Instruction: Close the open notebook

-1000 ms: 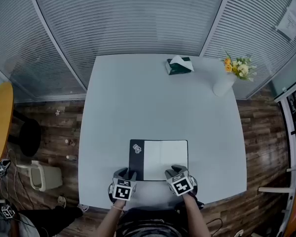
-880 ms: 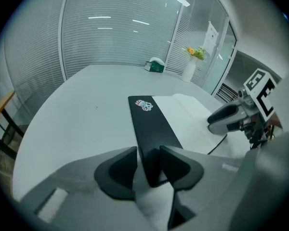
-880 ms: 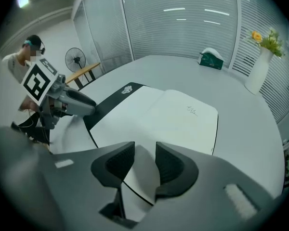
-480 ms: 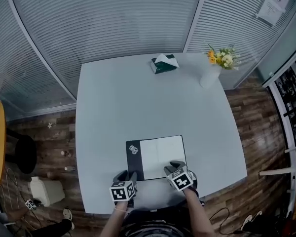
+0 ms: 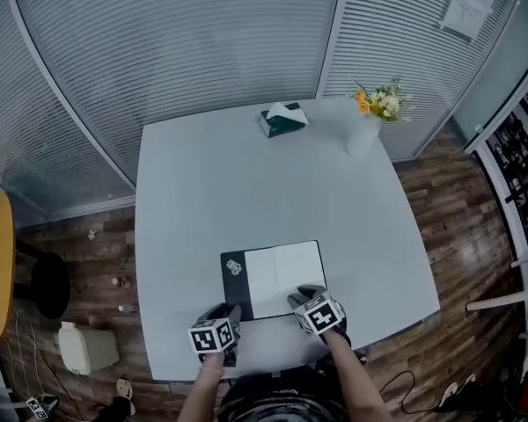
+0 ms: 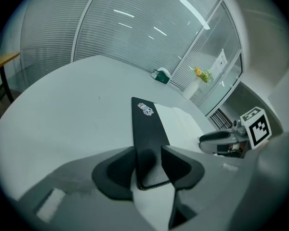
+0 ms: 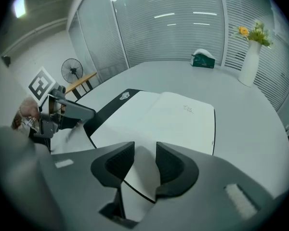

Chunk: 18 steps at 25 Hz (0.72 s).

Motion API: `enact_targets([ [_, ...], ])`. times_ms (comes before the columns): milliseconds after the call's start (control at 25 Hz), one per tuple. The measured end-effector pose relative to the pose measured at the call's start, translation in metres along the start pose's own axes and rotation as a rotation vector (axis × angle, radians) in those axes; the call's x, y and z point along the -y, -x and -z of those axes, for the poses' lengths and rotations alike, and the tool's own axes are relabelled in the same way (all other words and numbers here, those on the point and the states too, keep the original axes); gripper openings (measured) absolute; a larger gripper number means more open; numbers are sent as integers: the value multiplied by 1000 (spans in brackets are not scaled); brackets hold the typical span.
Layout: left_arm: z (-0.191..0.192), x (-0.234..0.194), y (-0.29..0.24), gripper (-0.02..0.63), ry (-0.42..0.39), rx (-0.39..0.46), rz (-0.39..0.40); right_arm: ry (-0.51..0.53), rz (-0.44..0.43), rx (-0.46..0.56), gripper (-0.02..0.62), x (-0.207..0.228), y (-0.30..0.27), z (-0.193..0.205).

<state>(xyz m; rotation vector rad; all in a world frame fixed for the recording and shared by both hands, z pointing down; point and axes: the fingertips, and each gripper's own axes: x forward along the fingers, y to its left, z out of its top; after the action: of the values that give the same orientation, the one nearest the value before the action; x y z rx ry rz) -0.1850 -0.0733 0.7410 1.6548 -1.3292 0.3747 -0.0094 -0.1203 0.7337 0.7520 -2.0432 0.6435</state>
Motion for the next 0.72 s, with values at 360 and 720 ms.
enact_targets([
  [360,-10,6,12,173,114,49,63,32,-42,56,141,-6,18,3],
  [720,-26,29,40,172,62,116,74,-4,-104,214,138,-16,57,-21],
])
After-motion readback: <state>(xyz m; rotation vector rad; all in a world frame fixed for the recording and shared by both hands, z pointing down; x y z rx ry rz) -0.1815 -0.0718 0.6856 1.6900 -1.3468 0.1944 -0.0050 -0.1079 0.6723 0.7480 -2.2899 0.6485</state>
